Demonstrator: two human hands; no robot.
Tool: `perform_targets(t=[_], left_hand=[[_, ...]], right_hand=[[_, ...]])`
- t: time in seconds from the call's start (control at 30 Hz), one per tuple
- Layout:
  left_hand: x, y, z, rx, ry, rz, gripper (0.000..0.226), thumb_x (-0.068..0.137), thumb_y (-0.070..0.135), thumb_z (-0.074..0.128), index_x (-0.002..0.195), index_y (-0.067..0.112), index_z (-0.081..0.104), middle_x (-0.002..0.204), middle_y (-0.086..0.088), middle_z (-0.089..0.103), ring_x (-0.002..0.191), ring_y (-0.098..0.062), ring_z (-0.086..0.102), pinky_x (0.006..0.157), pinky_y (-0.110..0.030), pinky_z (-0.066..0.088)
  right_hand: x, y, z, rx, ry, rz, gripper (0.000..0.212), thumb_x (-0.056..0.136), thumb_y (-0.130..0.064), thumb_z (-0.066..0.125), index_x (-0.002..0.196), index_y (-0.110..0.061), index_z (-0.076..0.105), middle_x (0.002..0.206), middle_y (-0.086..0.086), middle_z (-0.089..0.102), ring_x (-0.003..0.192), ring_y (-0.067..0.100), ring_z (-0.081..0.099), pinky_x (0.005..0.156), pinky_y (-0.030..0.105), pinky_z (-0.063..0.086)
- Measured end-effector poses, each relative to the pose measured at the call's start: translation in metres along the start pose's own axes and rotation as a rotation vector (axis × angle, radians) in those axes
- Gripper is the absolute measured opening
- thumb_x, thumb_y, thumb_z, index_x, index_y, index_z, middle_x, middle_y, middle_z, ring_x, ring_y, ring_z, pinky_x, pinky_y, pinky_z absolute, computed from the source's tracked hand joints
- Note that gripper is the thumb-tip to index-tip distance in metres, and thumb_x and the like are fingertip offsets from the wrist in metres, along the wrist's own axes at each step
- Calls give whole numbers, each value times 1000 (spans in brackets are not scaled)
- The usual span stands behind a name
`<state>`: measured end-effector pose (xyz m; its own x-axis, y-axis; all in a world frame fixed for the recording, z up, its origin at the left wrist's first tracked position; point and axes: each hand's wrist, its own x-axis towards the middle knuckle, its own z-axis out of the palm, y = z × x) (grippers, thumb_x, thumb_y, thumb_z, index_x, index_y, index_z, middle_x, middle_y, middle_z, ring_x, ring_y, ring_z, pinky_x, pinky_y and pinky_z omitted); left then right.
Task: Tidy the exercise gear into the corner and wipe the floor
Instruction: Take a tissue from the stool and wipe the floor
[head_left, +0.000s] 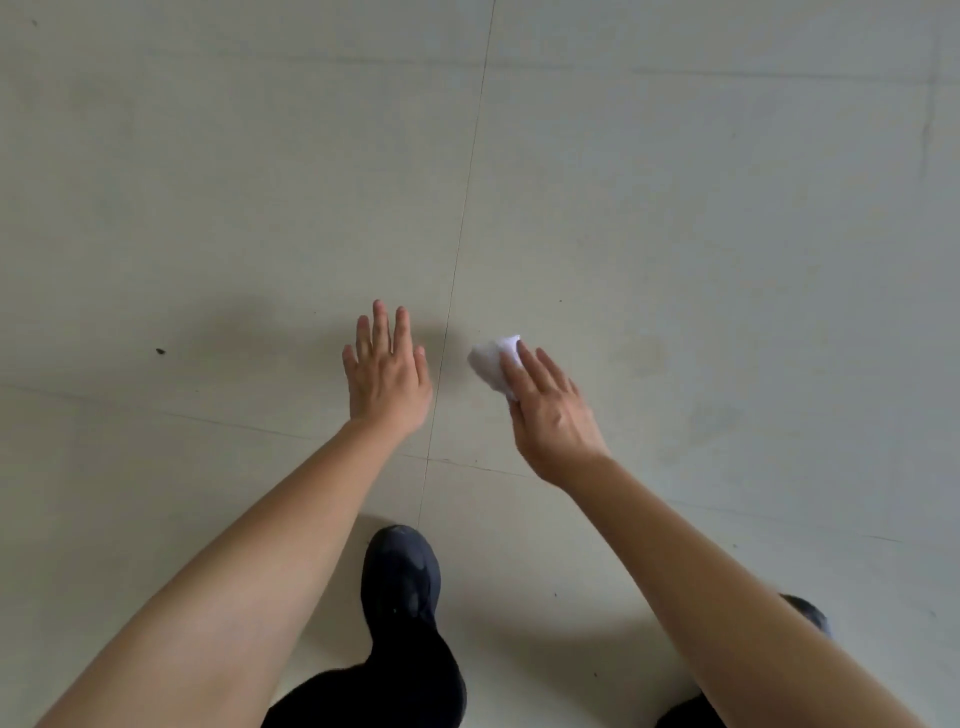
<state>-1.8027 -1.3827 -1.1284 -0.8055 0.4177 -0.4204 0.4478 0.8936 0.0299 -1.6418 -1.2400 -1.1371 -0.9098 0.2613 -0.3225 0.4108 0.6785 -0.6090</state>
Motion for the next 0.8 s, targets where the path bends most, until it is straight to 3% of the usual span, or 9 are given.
perform_targets(t=[0.13, 0.2, 0.33, 0.43, 0.5, 0.57, 0.63, 0.7, 0.8], left_hand=[[38, -25, 62, -3, 7, -32, 55, 104, 30, 30, 156, 17, 19, 165, -11, 8, 150, -36, 12, 116, -55, 21], [48, -32, 85, -14, 41, -10, 54, 103, 29, 33, 155, 18, 26, 164, -12, 16, 148, -39, 19, 113, -58, 25], [47, -37, 109, -43, 172, -6, 55, 100, 34, 29, 154, 23, 30, 163, -6, 23, 148, -35, 22, 111, -57, 22], [47, -43, 108, -2, 180, 34, 54, 104, 35, 26, 157, 25, 21, 165, -3, 15, 151, -32, 14, 111, -58, 20], [49, -45, 102, 2, 132, 30, 54, 105, 35, 22, 158, 27, 11, 166, 0, 4, 152, -28, 6, 114, -58, 17], [49, -43, 100, -7, 102, 11, 55, 105, 36, 20, 158, 29, 5, 166, 2, -3, 153, -27, 0, 116, -58, 15], [49, -41, 100, -23, 84, 13, 55, 105, 36, 19, 158, 29, 3, 166, 2, -4, 153, -26, -2, 117, -58, 13], [50, -42, 101, -33, 103, 21, 55, 105, 35, 22, 158, 29, 8, 166, 2, 0, 153, -27, 2, 116, -58, 15], [50, -47, 103, -27, 154, 37, 53, 104, 35, 31, 156, 29, 22, 165, 1, 13, 151, -29, 13, 111, -58, 19]], right_hand=[[-8, 24, 93, -388, -252, -328, 74, 100, -53, 28, 159, -8, 24, 168, 14, 6, 154, 40, 2, 123, 58, 12], [-11, 37, 120, -454, -256, -386, 82, 100, -64, 27, 160, -9, 19, 169, 10, -2, 155, 35, -6, 125, 55, 5], [21, 56, 106, -488, -213, -554, 83, 99, -70, 25, 161, -17, 13, 168, 5, 10, 155, 28, 7, 125, 47, 3], [70, 64, 61, -406, -138, -399, 83, 97, -70, 17, 161, -17, 15, 163, 10, 31, 150, 33, 27, 120, 53, 19], [98, 66, 29, -316, -86, -204, 84, 97, -67, 18, 162, -15, 11, 166, 12, 21, 151, 34, 22, 123, 53, 11], [112, 68, 10, -225, -82, -62, 80, 98, -62, 29, 161, -14, 17, 169, 13, 1, 153, 35, 11, 123, 50, 1], [105, 62, 6, -208, -82, 22, 74, 99, -59, 34, 160, -18, 22, 168, 15, -7, 152, 40, 8, 122, 52, -1], [79, 56, 29, -344, -120, -65, 70, 99, -58, 27, 160, -24, 22, 169, 11, 2, 151, 39, 11, 122, 55, 2], [8, 43, 88, -355, -193, -422, 62, 102, -51, 27, 158, -25, 31, 165, 5, 26, 150, 34, 21, 117, 58, 14]])
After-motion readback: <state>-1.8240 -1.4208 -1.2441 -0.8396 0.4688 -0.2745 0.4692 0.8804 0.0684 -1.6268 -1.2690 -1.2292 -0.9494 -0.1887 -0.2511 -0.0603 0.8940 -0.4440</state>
